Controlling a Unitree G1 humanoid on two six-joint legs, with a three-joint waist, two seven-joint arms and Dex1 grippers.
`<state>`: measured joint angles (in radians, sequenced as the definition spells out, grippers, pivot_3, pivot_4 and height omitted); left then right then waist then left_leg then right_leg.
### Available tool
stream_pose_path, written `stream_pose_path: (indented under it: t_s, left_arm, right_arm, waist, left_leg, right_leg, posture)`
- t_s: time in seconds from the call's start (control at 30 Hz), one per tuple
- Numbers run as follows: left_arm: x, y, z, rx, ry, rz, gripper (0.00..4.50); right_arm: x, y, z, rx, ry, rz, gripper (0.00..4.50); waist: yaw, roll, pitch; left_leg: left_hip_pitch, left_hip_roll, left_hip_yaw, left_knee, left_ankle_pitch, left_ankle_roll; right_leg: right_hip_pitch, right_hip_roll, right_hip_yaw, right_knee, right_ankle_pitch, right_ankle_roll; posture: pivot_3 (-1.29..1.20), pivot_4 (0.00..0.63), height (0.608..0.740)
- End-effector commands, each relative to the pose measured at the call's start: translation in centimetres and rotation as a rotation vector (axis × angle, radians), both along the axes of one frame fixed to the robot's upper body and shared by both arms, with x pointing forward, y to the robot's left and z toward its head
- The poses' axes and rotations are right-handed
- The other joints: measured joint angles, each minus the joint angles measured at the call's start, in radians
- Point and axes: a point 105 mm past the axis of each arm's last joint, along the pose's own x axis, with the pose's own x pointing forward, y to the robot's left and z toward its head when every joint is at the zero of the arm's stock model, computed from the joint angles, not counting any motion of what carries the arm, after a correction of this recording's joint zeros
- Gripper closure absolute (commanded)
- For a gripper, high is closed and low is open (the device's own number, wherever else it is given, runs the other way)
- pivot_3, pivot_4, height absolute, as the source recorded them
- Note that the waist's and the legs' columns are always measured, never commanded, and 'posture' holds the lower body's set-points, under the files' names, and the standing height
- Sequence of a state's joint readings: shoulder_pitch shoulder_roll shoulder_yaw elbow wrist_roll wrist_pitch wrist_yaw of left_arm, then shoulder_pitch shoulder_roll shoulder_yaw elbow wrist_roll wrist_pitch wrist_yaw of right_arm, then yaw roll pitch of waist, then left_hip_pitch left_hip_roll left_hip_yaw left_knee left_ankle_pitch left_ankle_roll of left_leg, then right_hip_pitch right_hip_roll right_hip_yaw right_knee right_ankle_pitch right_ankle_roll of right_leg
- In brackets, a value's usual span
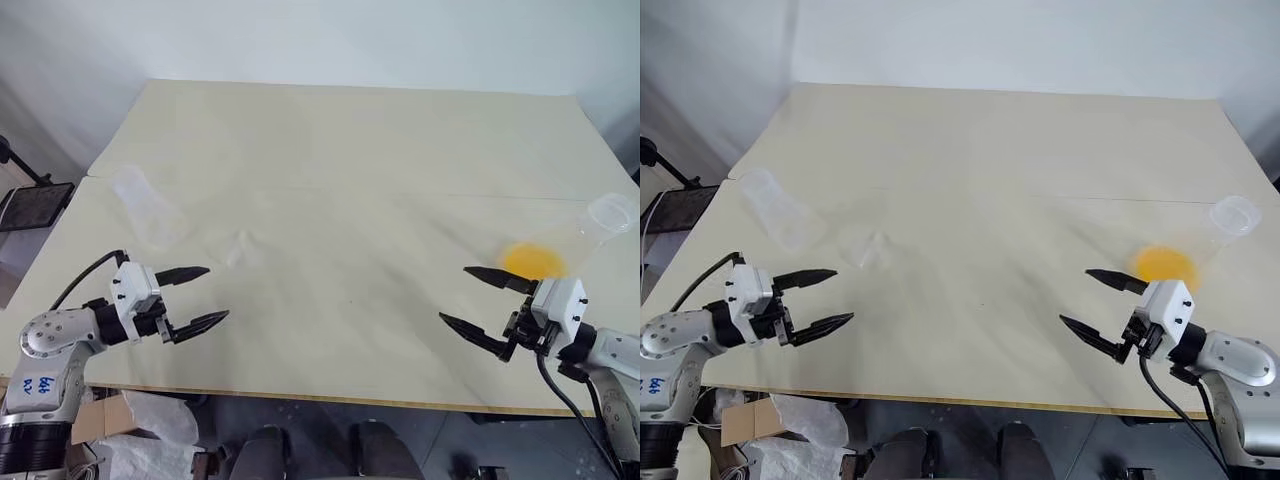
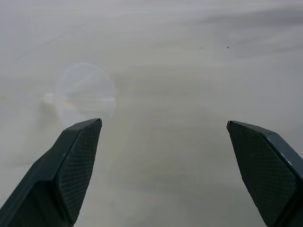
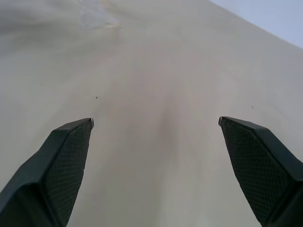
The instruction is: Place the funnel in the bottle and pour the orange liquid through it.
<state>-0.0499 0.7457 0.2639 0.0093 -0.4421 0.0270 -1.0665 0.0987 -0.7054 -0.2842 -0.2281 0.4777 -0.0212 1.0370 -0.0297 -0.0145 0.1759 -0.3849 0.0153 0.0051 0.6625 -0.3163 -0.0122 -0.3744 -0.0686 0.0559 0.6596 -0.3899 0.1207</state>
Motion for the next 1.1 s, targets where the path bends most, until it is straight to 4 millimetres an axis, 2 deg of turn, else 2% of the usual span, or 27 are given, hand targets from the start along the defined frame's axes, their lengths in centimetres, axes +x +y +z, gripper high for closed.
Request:
stream_pose_path:
  t_s: [0.03, 0.17, 0.33, 0.47, 0.53, 0.63, 0.73, 0.87, 0.9, 0.97, 1.1]
  left_arm:
    - [-0.1, 0.4, 1.2, 0.037, -0.073, 0.023, 0.0]
    - [0.1, 0.7, 1.5, 0.017, -0.1, 0.079, 0.0]
    - [-0.5, 2.0, 1.7, -0.105, -0.082, 0.178, 0.0]
    - [-1.7, 5.3, 0.6, -0.212, -0.031, 0.384, 0.0]
    - [-3.0, 8.5, -1.0, -0.273, -0.006, 0.568, 0.0]
    - [-4.9, 12.0, -3.3, -0.32, 0.022, 0.768, 0.0]
    - [-5.9, 13.3, -4.1, -0.35, 0.028, 0.861, 0.0]
    - [-5.0, 13.4, -2.7, -0.398, -0.02, 0.874, 0.0]
    - [-4.2, 13.0, -1.9, -0.408, -0.031, 0.849, 0.0]
    - [-1.6, 11.5, 0.9, -0.432, -0.09, 0.75, 0.0]
    - [0.6, 10.0, 3.8, -0.456, -0.148, 0.684, 0.0]
  right_arm:
    - [0.0, 0.0, 0.7, 0.0, -0.038, 0.005, 0.05]
    - [0.1, 0.5, 0.5, 0.004, -0.033, 0.026, 0.05]
    - [0.9, 2.9, 1.9, 0.083, -0.059, 0.073, 0.05]
    - [1.7, 5.8, 4.0, 0.197, -0.074, 0.116, 0.05]
    - [2.3, 7.6, 4.6, 0.199, -0.087, 0.142, 0.05]
    - [3.0, 9.5, 5.0, 0.214, -0.09, 0.153, 0.05]
    - [3.3, 10.6, 5.1, 0.228, -0.082, 0.163, 0.05]
    - [3.2, 10.2, 4.7, 0.22, -0.071, 0.16, 0.05]
    - [3.2, 9.9, 4.4, 0.209, -0.065, 0.156, 0.05]
    - [2.9, 9.0, 3.6, 0.173, -0.055, 0.147, 0.05]
    - [2.8, 8.7, 3.3, 0.168, -0.052, 0.145, 0.05]
  waist:
    - [0.001, 0.0, 0.0]
    - [0.0, 0.0, 0.0]
    - [-0.006, 0.0, 0.0]
    - [-0.017, 0.0, 0.0]
    - [-0.018, 0.0, 0.0]
    - [-0.022, 0.0, 0.0]
    - [-0.019, -0.001, 0.0]
    - [0.004, -0.003, -0.001]
    - [0.006, -0.003, -0.001]
    - [0.011, -0.004, -0.001]
    - [0.009, -0.005, -0.002]
  left_leg:
    - [0.0, 0.0, 0.0, 0.0, 0.0, 0.0]
    - [0.0, 0.0, 0.0, 0.0, 0.0, 0.0]
    - [0.0, 0.0, 0.0, 0.0, 0.0, 0.0]
    - [0.0, 0.001, 0.0, 0.0, 0.0, 0.0]
    - [0.0, 0.001, -0.001, 0.0, 0.0, 0.0]
    - [0.0, 0.0, -0.002, 0.0, 0.0, 0.0]
    - [0.0, 0.0, -0.002, 0.0, 0.0, 0.0]
    - [-0.001, -0.003, -0.006, 0.0, 0.0, 0.001]
    - [-0.001, -0.004, -0.007, 0.0, 0.0, 0.001]
    - [-0.001, -0.005, -0.011, 0.0, 0.0, 0.001]
    - [-0.002, -0.005, -0.013, 0.0, 0.001, -0.001]
  right_leg:
    - [0.0, 0.0, 0.0, 0.0, 0.0, 0.0]
    - [0.0, 0.0, 0.0, 0.0, 0.0, 0.0]
    - [0.0, 0.0, 0.0, 0.0, 0.0, 0.0]
    - [-0.001, 0.0, 0.0, 0.001, 0.0, 0.0]
    - [-0.001, 0.0, -0.001, 0.001, 0.0, 0.0]
    - [-0.001, -0.001, -0.001, 0.001, 0.0, 0.0]
    - [-0.001, -0.002, -0.002, 0.001, 0.0, 0.0]
    - [0.0, -0.007, -0.008, 0.0, 0.0, 0.0]
    - [0.001, -0.008, -0.01, 0.0, 0.0, 0.0]
    - [0.002, -0.009, -0.014, -0.001, 0.0, 0.0]
    - [0.003, -0.009, -0.02, -0.001, 0.001, -0.002]
  posture:
    - [0.0, 0.15, 0.74]
    - [0.0, 0.15, 0.74]
    - [0.0, 0.15, 0.74]
    - [0.0, 0.15, 0.74]
    - [0.0, 0.15, 0.74]
    - [0.0, 0.15, 0.74]
    - [0.0, 0.15, 0.74]
    - [0.0, 0.15, 0.74]
    - [0.0, 0.15, 0.74]
    - [0.0, 0.15, 0.74]
    - [0.0, 0.15, 0.74]
